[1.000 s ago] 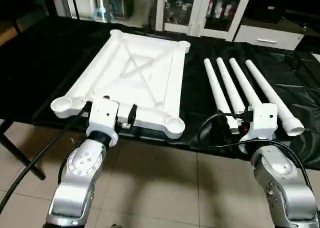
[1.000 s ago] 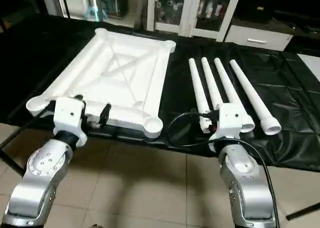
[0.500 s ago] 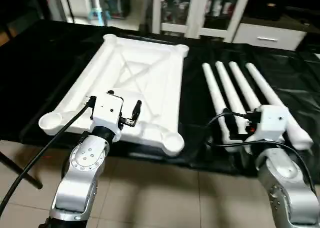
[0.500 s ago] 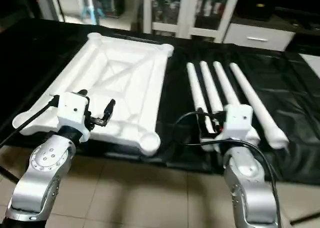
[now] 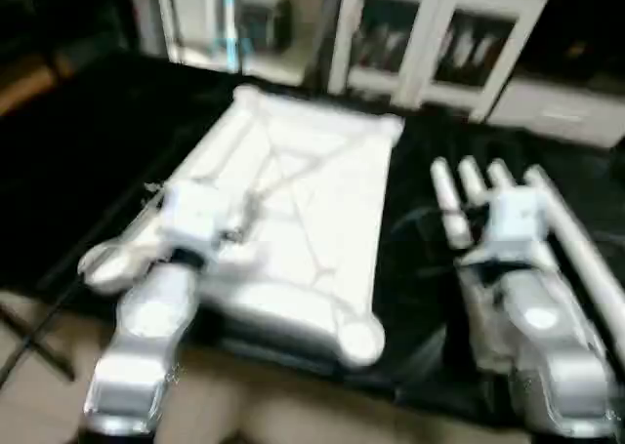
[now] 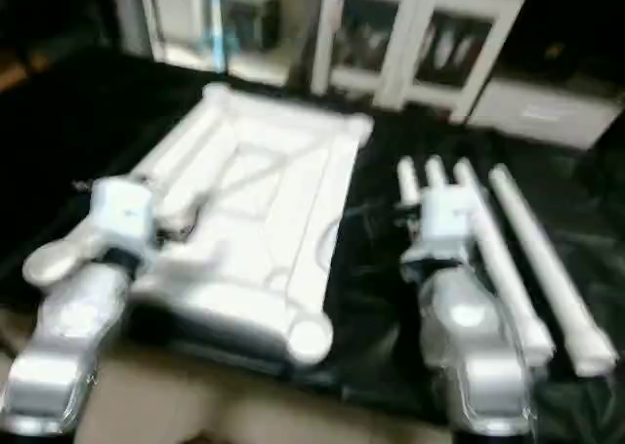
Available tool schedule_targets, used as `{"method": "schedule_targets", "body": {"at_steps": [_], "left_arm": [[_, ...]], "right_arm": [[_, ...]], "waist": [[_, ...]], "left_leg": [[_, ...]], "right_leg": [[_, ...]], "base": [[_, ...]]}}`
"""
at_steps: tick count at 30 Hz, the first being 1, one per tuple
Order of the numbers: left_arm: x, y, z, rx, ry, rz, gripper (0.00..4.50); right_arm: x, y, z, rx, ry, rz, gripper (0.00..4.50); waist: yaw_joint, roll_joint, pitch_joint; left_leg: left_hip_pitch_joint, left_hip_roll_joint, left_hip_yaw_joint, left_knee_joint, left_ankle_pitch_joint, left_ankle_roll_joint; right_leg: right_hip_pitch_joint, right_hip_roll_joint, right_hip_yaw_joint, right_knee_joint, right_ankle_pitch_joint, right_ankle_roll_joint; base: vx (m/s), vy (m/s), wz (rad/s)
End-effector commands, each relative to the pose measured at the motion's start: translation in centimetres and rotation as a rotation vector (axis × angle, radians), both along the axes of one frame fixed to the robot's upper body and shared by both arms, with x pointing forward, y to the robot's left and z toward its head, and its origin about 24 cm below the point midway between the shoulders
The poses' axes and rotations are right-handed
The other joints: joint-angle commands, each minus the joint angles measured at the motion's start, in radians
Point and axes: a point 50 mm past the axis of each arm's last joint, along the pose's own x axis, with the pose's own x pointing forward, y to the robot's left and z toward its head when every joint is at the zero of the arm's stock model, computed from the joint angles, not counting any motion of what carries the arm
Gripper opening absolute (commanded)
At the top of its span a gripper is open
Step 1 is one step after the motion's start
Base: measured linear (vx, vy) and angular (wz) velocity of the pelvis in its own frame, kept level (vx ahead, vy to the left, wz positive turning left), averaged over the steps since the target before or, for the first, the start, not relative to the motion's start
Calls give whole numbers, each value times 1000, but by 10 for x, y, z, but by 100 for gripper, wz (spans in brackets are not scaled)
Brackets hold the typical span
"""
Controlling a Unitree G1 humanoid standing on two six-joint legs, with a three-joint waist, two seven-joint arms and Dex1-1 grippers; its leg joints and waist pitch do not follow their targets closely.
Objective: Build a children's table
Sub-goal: Move to table
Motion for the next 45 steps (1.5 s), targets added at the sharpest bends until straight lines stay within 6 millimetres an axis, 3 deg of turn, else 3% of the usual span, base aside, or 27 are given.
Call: {"method": "schedule_targets", "body": {"at_steps": [1,2,3,4,5,6,7,8,9,10,12,13,14,15,16,18,19,20,26,27,32,35,36,41,42,43,45], "left_arm": [[0,-11,3,-6,-8,-52,447],[0,-11,3,-6,-8,-62,447],[1,-13,3,-7,-8,-69,447],[1,-14,4,-8,-8,-73,447],[1,-15,3,-16,-4,-86,447],[2,-16,3,-17,-1,-94,447],[2,-16,3,-17,-1,-94,447],[2,-21,3,7,13,-161,447],[2,-22,3,15,15,-180,447],[1,-24,3,36,26,-265,447],[-2,-25,2,74,40,-367,447],[-3,-25,0,113,50,-435,447],[-4,-24,0,139,57,-486,447],[-5,-24,-1,165,69,-544,447],[-6,-25,-2,176,79,-577,447],[-7,-26,-4,210,100,-661,447],[-7,-26,-5,251,103,-726,447],[-7,-27,-6,269,112,-762,447],[-5,-25,-12,344,161,-873,447],[-4,-19,-17,394,210,-929,447],[-7,-8,-23,406,286,-990,447],[-12,-3,-25,403,331,-1046,420],[-11,-3,-26,410,334,-1044,420],[-4,-2,-31,390,343,-1002,376],[-4,-2,-32,378,352,-1003,376],[-4,-3,-33,381,365,-1010,369],[-3,-2,-37,404,395,-1012,348]], "right_arm": [[-4,-12,-2,-17,15,-47,450],[-5,-13,-2,-19,15,-50,450],[-5,-13,-1,-17,15,-53,450],[-6,-14,-1,-16,15,-55,450],[-6,-14,-1,-15,16,-57,450],[-6,-14,-2,-17,16,-57,450],[-6,-14,-2,-17,16,-57,450],[-7,-14,-1,-17,17,-43,450],[-7,-14,-1,-17,17,-38,450],[-7,-14,-1,-15,19,-11,450],[-8,-15,0,-12,24,31,450],[-10,-15,0,-10,30,68,450],[-11,-15,0,-10,37,98,450],[-12,-15,1,-12,44,134,450],[-13,-15,1,-15,48,155,450],[-16,-14,2,-33,56,223,450],[-20,-14,3,-65,68,289,450],[-23,-15,3,-83,76,326,450],[-34,-12,4,-111,115,461,450],[-42,-8,4,-119,149,555,450],[-56,-2,5,-105,201,685,450],[-62,-1,6,-125,227,749,450],[-62,-2,6,-130,227,750,450],[-60,-2,8,-132,228,748,450],[-60,-1,8,-133,231,752,450],[-61,-1,7,-131,233,754,450],[-61,-1,7,-131,241,761,450]], "waist": [[-24,14,-39],[-17,-22,0],[-5,-66,4],[22,-57,5],[13,-72,-10],[26,-58,-22],[22,-42,-22],[2,-29,-21],[-6,-20,-28],[-13,-2,-40],[-13,-3,-50],[-13,-3,-50],[-9,-3,-45],[-11,-5,-36],[-12,-3,-34],[-17,0,-23],[-19,3,-20],[-23,-3,-15],[-27,-2,-18],[-27,4,-17],[-32,10,-17],[-33,11,-15],[-34,7,-14],[-36,9,-14],[-38,-2,-14],[-36,4,-14],[-36,2,-14]], "left_leg": [[76,134,-48,-147,144,373],[36,83,32,-182,-212,264],[8,37,65,-137,-317,189],[80,-5,81,-13,-302,115],[38,1,48,40,-152,63],[-15,11,18,15,-47,23],[-1,29,14,-59,40,1],[34,45,24,-113,102,7],[49,56,17,-116,142,14],[64,63,9,-104,249,19],[64,56,10,-91,385,16],[59,48,13,-83,499,-2],[57,44,16,-87,460,-6],[49,48,19,-99,323,-15],[47,53,21,-106,247,-19],[46,68,21,-124,25,-37],[45,70,19,-128,-19,-39],[45,73,20,-134,-100,-37],[38,75,28,-130,-58,-17],[40,73,29,-131,-66,-7],[41,81,30,-134,-87,-5],[40,85,30,-137,-102,-13],[39,85,30,-138,-107,-12],[39,85,31,-138,-111,-18],[38,85,33,-138,-110,-17],[38,87,31,-138,-97,-18],[38,86,32,-139,-97,-15]], "right_leg": [[-37,-24,8,-13,144,38],[-2,-59,45,-163,184,-39],[23,-88,98,-260,-103,7],[-18,-143,143,-333,-541,26],[65,-203,211,-346,-796,-61],[124,-199,202,-306,-605,-121],[100,-141,160,-266,-305,-175],[53,-68,97,-224,-9,-185],[43,-59,86,-203,103,-186],[28,-65,78,-181,289,-208],[27,-66,80,-172,444,-224],[27,-62,76,-172,527,-230],[28,-62,74,-179,497,-224],[35,-73,79,-191,401,-223],[38,-80,82,-195,351,-226],[39,-96,87,-210,222,-249],[41,-99,88,-212,194,-252],[45,-104,92,-221,112,-246],[47,-112,97,-226,99,-257],[45,-108,97,-230,88,-250],[40,-110,95,-229,71,-274],[38,-110,93,-228,62,-286],[38,-110,94,-228,57,-285],[36,-112,94,-231,43,-286],[37,-112,94,-232,40,-284],[36,-114,94,-230,50,-286],[36,-113,94,-231,45,-282]], "base": [[51,-2,-3],[51,-2,-3],[33,-88,9],[24,-98,13],[24,-98,13],[57,-20,-1],[70,22,4],[70,22,4],[61,52,9],[78,70,4],[72,68,4],[25,60,1],[25,60,1],[0,0,0],[0,0,0],[0,0,0],[0,0,0],[0,0,0],[0,0,0],[0,0,0],[0,0,0],[0,0,0],[0,0,0],[0,0,0],[0,0,0],[0,0,0],[0,0,0]]}}
